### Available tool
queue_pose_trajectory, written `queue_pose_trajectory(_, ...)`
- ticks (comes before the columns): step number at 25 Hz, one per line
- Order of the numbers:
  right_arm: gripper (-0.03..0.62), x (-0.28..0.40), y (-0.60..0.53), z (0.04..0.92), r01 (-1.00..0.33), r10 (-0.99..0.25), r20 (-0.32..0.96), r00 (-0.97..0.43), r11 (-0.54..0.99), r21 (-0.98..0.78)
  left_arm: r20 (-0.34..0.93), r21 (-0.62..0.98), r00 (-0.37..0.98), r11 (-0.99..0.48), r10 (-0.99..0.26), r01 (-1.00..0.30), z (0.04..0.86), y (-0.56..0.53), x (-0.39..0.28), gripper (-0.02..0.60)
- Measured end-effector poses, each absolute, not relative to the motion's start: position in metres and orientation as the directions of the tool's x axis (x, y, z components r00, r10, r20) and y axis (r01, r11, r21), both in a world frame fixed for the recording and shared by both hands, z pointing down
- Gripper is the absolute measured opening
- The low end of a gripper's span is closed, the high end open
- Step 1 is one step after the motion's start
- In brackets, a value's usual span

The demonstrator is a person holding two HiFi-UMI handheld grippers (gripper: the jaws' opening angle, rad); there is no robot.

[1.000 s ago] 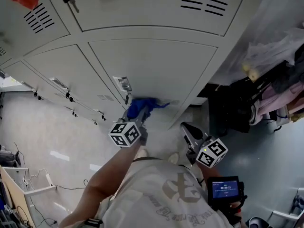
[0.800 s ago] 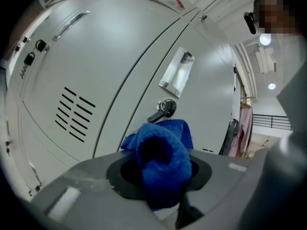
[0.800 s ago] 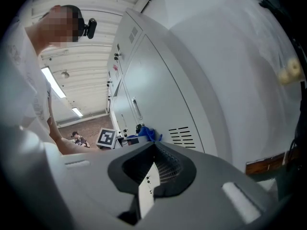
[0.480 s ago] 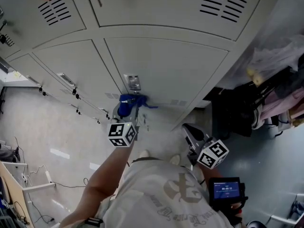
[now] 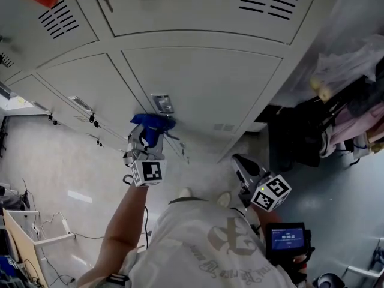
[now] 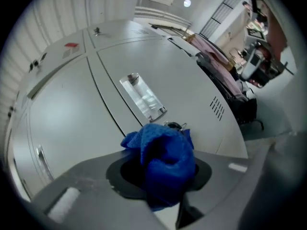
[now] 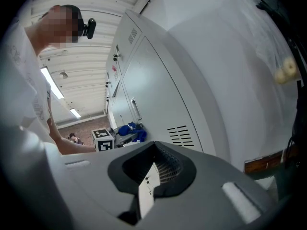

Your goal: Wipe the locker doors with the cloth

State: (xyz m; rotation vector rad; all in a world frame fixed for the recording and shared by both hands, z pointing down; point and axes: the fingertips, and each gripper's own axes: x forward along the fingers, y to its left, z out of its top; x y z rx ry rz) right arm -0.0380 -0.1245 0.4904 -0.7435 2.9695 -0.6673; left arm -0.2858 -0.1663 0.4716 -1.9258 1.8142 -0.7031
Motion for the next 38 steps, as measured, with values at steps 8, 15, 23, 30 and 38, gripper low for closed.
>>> queue_pose_trajectory(8, 0.003, -0.038, -0.126, 0.490, -0.446, -0.453, 0.084, -0.887, 0.798, -0.406, 0.218, -0.836, 0.047, -0.212, -0.975, -0.506, 0.504, -0.160, -0.271, 0.137)
queue_pose_trajectory(15, 0.003, -0.033, -0.129, 0.491, -0.448, -0.459, 0.080, -0.885, 0.794, -0.410, 0.294, -0.473, 0.098, -0.233, -0.951, -0.850, 0.524, -0.152, -0.247, 0.137)
queue_pose_trajectory(23, 0.003, -0.023, -0.132, 0.490, -0.449, -0.466, 0.067, -0.882, 0.789, -0.419, 0.205, -0.704, 0.080, -0.203, -0.976, -0.680, 0.475, -0.157, -0.183, 0.137)
queue_pose_trajectory(30, 0.003, -0.009, -0.132, 0.496, -0.445, -0.471, 0.055, -0.880, 0.781, -0.438, 0.307, -0.757, -0.039, -0.219, -0.951, -0.615, 0.478, -0.171, -0.199, 0.137)
queue_pose_trajectory(38, 0.003, 0.012, -0.135, 0.497, -0.454, -0.484, 0.049, -0.874, 0.775, -0.440, 0.329, -0.284, -0.009, -0.090, -0.944, -0.955, 0.467, -0.188, -0.204, 0.137)
